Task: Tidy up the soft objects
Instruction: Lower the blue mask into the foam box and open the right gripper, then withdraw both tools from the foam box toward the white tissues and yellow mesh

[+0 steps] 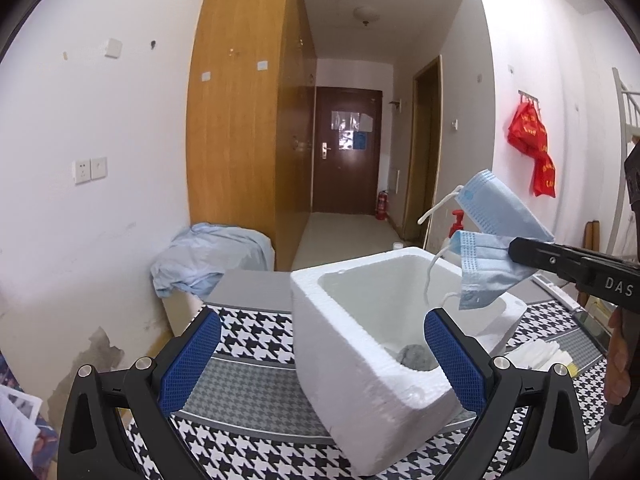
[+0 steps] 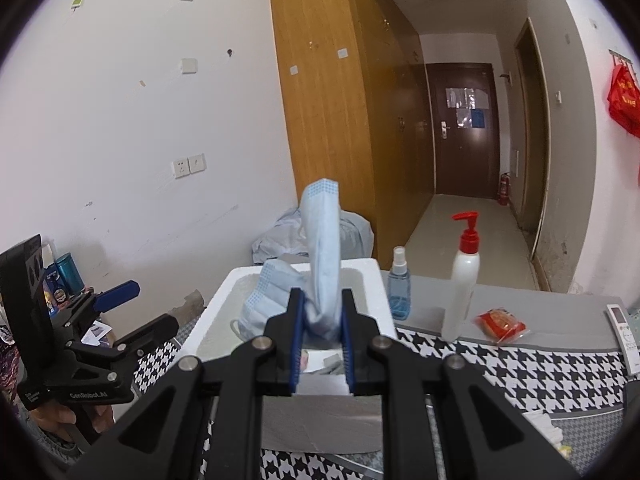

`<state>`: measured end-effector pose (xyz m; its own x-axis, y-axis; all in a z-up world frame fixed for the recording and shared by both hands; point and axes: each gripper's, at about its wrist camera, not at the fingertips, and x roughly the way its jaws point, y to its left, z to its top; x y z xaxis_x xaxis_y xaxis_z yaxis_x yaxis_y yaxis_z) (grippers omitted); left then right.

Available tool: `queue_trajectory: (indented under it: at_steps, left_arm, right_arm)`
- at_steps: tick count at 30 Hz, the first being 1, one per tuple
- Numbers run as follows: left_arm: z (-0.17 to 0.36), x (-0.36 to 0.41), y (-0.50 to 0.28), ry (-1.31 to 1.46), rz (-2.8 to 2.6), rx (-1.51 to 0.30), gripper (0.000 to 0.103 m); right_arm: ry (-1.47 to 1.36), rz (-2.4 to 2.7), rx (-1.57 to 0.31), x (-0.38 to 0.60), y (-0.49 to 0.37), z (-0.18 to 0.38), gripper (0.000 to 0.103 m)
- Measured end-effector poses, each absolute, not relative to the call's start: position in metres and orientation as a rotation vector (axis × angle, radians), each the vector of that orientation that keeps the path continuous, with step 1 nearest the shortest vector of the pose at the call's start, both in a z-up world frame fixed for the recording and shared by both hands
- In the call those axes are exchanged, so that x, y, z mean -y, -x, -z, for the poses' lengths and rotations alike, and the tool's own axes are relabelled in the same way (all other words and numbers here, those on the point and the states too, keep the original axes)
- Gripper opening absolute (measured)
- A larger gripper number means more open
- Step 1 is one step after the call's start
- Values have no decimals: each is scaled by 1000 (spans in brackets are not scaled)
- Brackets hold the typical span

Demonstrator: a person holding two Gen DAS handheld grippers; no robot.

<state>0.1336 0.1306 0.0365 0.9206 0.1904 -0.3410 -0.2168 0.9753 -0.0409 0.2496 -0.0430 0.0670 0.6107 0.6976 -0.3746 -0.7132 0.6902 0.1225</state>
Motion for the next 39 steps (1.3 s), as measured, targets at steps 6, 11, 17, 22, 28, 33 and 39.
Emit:
queue_trajectory:
  at_steps: [6,11,17,22,28,33,39]
  left_arm:
    - [-38,-131,-130,78,-216,-341,102]
    - [-38,-138,-127,89,-231,-336,102]
    - [-34,-148,-122,108,-243,-336,102]
    - [-33,-153,-122,123,-245,-336,102]
    - [-31,-152,-123,119,-235,-346,102]
    - [-32,-149,-121,113,-229,-345,102]
    - [-36,-140,-118,114,-220,-335,102]
  right_arm:
    - [49,-828,-425,32,-250,-65,21]
    - [56,-833,-433,26,-252,-63,21]
    - [41,-832,-455,17,-259,-59,38]
    - [33,-824,-474,13,-263,-55,74]
    - [38,-829,-464,13,-258,-57,81]
    - [52,-828,-451,16,-253,-60,84]
    - [44,-817,-416,29,-247,-65,97]
